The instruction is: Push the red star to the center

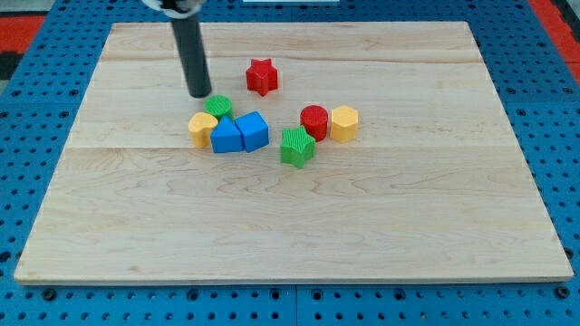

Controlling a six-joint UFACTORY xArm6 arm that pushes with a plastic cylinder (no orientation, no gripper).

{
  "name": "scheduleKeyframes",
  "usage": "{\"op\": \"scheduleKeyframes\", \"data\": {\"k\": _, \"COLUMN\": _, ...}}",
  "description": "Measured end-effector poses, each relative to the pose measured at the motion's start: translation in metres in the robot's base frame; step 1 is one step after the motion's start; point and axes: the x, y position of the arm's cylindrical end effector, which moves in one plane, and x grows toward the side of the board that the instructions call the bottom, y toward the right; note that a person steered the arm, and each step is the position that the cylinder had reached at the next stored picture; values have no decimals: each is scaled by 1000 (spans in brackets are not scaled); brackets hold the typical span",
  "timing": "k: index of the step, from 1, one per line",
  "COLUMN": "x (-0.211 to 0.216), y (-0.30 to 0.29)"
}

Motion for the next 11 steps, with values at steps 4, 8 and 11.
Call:
{"op": "scheduleKeyframes", "data": {"k": 4, "x": -53, "y": 76}}
{"op": "scheduleKeyframes", "data": {"k": 8, "x": 4, "y": 150}}
{"op": "scheduleKeyframes", "data": {"k": 11, "x": 11, "y": 145}}
